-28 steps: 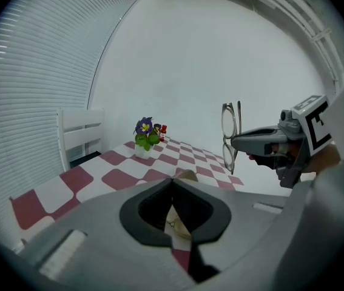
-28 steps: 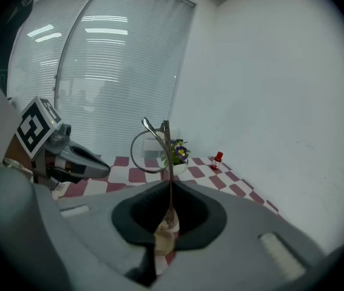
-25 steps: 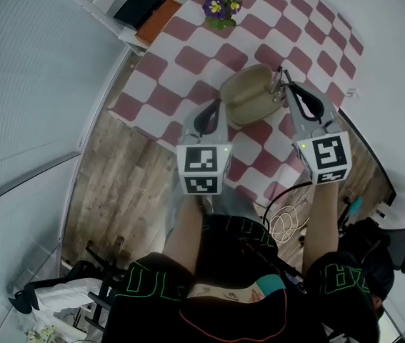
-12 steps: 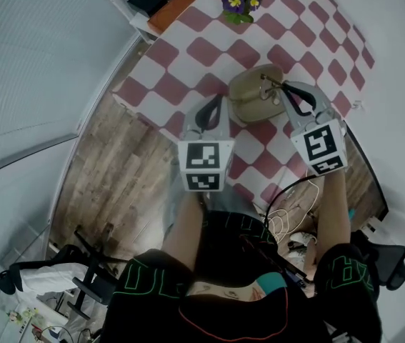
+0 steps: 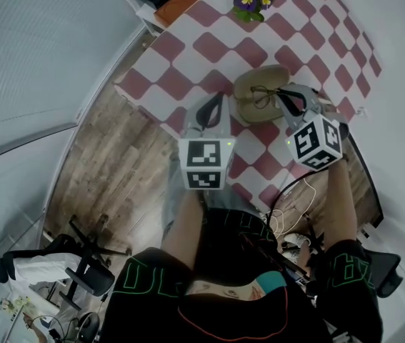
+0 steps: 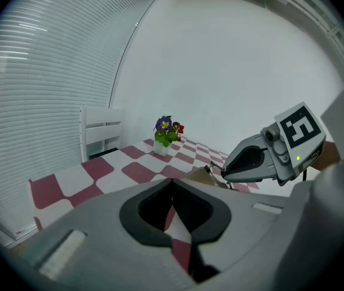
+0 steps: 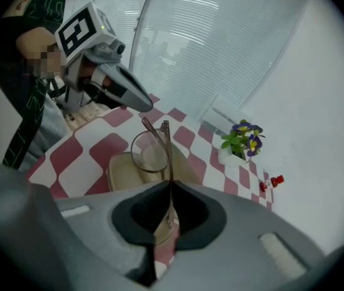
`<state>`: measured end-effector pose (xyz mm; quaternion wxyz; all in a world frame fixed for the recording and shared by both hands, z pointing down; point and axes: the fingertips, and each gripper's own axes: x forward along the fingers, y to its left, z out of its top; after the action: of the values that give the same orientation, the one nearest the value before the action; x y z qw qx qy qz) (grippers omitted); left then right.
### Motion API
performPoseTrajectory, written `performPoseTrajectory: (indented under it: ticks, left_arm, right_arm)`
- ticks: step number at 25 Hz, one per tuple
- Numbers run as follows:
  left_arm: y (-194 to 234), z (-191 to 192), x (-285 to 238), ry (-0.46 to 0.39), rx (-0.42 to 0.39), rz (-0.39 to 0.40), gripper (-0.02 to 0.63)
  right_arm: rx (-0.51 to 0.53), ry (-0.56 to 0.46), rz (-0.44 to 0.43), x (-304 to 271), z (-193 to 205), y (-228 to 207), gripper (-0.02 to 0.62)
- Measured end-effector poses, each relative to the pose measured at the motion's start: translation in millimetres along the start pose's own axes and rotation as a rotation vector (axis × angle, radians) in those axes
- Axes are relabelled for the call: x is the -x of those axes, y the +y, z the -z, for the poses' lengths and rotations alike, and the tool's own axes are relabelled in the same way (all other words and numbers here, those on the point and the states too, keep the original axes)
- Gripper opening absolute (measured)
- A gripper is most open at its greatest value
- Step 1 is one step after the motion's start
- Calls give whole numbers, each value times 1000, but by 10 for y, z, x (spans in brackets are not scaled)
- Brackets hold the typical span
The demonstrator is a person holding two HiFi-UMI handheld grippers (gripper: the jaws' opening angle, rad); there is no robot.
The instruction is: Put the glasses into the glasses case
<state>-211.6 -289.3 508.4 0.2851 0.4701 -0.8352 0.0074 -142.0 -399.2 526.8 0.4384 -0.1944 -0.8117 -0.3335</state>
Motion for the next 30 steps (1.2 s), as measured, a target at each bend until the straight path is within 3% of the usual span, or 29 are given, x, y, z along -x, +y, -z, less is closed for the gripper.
performPoseTrajectory:
  ticks: [5, 13, 30]
  left_arm:
    - [36, 14, 9, 0, 15, 0, 11]
    - [41, 17, -1, 5, 12, 17, 11]
    - [38, 133, 7, 44, 2, 62, 11]
  right_arm:
    - [85, 39, -88, -127, 16, 174, 18]
    - [225, 135, -146, -269, 133, 358, 17]
    - [352, 257, -135, -447, 330, 589, 18]
